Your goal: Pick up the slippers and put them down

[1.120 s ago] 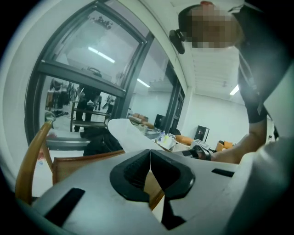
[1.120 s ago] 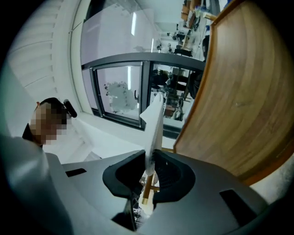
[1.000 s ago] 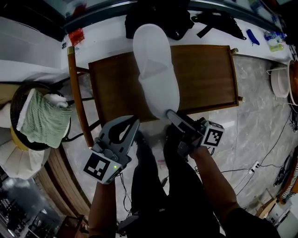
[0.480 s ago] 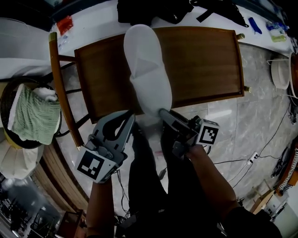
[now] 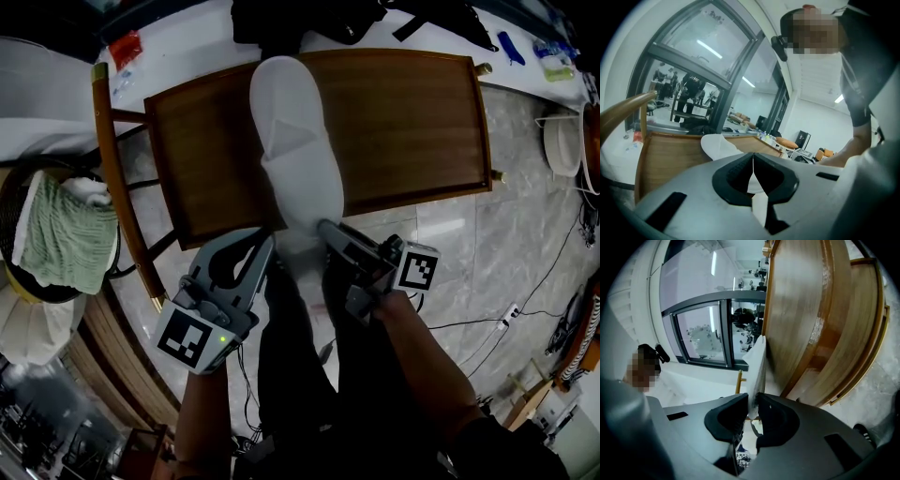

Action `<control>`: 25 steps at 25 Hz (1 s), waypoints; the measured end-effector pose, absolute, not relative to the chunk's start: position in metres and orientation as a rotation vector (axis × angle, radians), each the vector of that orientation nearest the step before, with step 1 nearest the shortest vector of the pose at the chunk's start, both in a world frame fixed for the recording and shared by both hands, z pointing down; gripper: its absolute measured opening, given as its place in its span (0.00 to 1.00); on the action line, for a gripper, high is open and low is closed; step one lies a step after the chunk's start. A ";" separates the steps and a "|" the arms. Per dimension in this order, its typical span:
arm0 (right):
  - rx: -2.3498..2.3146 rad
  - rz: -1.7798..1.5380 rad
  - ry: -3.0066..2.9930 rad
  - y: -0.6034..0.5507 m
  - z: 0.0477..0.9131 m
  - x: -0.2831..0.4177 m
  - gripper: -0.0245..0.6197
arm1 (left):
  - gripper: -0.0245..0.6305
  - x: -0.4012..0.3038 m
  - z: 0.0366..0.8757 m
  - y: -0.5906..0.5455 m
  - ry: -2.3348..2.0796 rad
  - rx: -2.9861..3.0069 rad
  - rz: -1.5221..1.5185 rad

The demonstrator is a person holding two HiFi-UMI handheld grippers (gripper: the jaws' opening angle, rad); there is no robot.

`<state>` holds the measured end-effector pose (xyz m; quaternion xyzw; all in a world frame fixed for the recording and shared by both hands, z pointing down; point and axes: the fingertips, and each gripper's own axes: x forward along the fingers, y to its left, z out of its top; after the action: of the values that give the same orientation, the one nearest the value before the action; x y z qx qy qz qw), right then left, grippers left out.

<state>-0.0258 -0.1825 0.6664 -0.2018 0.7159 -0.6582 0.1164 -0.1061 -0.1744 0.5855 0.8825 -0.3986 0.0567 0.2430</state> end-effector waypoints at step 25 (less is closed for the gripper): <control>-0.794 -2.084 2.223 -0.169 0.686 -0.025 0.34 | 0.06 -0.097 0.587 -0.166 -1.045 2.415 0.128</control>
<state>-0.0245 -0.1690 0.6860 -0.2523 0.7059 -0.6619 -0.0037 -0.0971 -0.1657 0.5866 0.8873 -0.3839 0.0469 0.2510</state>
